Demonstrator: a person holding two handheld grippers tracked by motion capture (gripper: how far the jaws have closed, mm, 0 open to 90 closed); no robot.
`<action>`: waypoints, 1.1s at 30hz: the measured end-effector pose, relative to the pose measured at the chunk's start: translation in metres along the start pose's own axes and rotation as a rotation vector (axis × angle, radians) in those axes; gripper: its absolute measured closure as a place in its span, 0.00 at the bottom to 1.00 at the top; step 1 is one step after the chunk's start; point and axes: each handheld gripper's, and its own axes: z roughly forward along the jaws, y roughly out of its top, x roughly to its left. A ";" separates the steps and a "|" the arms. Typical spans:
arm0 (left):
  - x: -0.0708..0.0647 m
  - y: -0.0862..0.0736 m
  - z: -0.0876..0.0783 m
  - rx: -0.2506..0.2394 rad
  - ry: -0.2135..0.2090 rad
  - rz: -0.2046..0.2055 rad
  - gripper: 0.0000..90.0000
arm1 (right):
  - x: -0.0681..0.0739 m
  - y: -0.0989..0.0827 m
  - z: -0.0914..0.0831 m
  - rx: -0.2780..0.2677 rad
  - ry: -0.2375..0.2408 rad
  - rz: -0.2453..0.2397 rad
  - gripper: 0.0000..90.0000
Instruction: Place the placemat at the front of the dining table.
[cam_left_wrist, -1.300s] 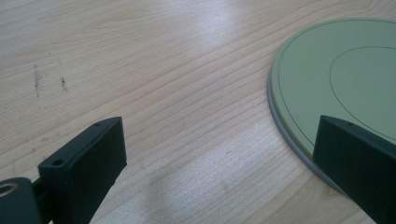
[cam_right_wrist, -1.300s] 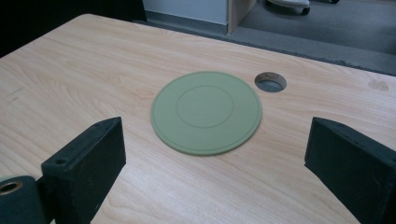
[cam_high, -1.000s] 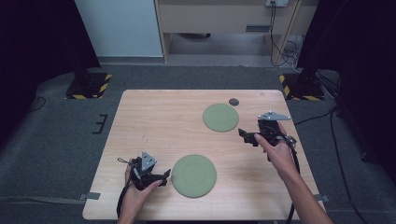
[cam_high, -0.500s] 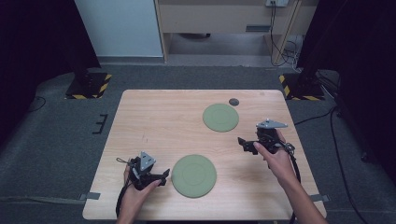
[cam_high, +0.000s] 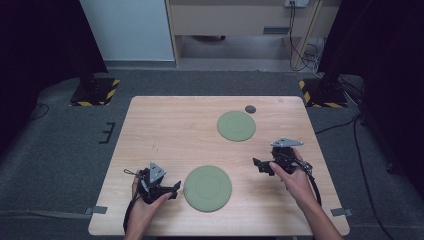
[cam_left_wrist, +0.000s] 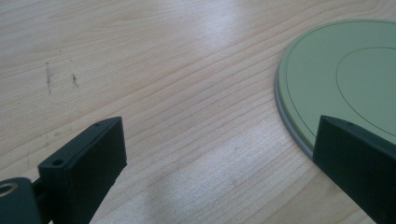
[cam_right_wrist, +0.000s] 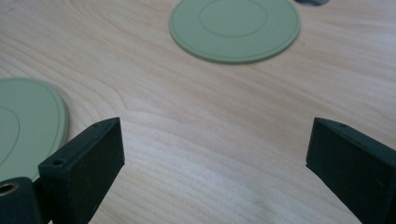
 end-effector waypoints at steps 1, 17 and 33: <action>0.000 0.000 0.000 0.000 0.000 -0.001 0.02 | 0.001 -0.003 0.001 0.007 0.003 -0.001 0.05; 0.011 -0.003 -0.003 0.002 0.017 -0.018 0.02 | 0.003 -0.048 0.026 0.092 -0.089 -0.002 0.06; 0.036 -0.014 0.000 0.052 0.065 -0.079 0.02 | 0.003 -0.051 0.025 0.086 -0.117 0.012 0.02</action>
